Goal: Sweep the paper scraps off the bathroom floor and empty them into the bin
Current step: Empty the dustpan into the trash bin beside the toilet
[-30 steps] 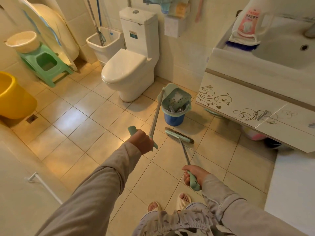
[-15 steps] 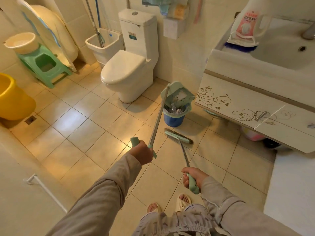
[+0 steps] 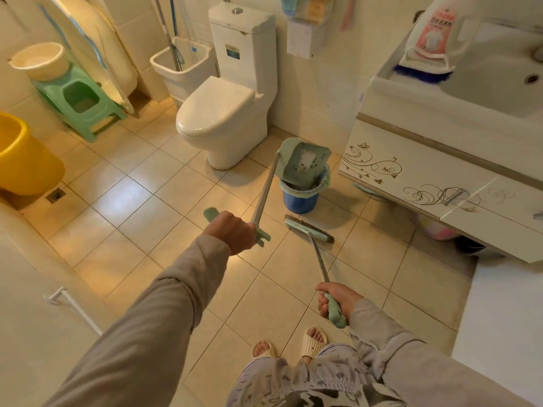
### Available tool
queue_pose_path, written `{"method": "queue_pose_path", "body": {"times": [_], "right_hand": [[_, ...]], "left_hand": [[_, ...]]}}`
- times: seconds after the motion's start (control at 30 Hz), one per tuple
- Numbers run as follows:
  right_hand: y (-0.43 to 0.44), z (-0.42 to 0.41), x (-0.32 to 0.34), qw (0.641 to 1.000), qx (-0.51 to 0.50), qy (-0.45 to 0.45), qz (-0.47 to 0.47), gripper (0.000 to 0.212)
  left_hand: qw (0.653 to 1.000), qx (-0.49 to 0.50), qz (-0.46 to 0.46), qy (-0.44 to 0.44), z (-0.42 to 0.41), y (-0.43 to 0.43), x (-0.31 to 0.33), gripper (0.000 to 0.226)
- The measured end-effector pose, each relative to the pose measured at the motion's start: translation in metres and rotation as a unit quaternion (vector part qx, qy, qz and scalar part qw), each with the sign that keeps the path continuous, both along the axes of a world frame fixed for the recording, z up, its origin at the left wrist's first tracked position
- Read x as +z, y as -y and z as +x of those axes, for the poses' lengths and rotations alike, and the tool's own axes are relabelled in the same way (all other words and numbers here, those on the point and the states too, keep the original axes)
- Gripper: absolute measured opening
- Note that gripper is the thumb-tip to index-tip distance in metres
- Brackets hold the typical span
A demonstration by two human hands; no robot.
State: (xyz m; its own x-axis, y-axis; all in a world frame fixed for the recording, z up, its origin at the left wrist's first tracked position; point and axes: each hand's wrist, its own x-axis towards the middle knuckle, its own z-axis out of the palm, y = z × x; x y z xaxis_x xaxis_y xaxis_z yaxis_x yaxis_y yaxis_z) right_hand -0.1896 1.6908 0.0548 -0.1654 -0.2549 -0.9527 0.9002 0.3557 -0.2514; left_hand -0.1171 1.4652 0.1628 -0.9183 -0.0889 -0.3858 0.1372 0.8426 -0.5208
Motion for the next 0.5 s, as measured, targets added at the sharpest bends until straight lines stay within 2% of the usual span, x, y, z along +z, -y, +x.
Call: {"method": "queue_pose_path", "body": {"times": [0.1, 0.17, 0.23, 0.3, 0.33, 0.37, 0.4, 0.43, 0.5], "right_hand": [[0.0, -0.002, 0.003, 1.0, -0.006, 0.001, -0.003, 0.036], [0.001, -0.003, 0.005, 1.0, -0.011, 0.004, -0.007, 0.036], [0.002, -0.004, 0.007, 1.0, -0.019, 0.007, -0.007, 0.036], [0.003, -0.005, 0.007, 1.0, -0.023, 0.008, -0.013, 0.039], [0.003, -0.006, 0.007, 0.999, -0.031, 0.007, -0.021, 0.039], [0.004, -0.007, 0.007, 0.999, -0.042, 0.008, -0.03, 0.039], [0.005, -0.008, 0.007, 0.997, -0.061, 0.014, -0.036, 0.038], [0.006, -0.01, 0.007, 0.995, -0.085, 0.02, -0.041, 0.036], [0.008, -0.014, 0.005, 0.992, -0.112, 0.016, -0.049, 0.034]], "left_hand": [[0.981, 0.123, 0.098, -0.116, 0.004, -0.001, 0.003, 0.048], [0.923, 0.257, 0.178, -0.223, 0.009, -0.013, 0.0, 0.05], [0.818, 0.385, 0.282, -0.321, 0.011, -0.025, -0.003, 0.048], [0.68, 0.478, 0.369, -0.416, 0.013, -0.027, -0.003, 0.046], [0.628, 0.504, 0.388, -0.448, 0.015, -0.024, -0.001, 0.045], [0.594, 0.523, 0.394, -0.467, 0.02, -0.02, 0.0, 0.045], [0.579, 0.535, 0.392, -0.474, 0.026, -0.016, 0.002, 0.045], [0.579, 0.544, 0.384, -0.471, 0.033, -0.012, 0.004, 0.045], [0.598, 0.556, 0.354, -0.456, 0.048, -0.007, 0.004, 0.045]]}}
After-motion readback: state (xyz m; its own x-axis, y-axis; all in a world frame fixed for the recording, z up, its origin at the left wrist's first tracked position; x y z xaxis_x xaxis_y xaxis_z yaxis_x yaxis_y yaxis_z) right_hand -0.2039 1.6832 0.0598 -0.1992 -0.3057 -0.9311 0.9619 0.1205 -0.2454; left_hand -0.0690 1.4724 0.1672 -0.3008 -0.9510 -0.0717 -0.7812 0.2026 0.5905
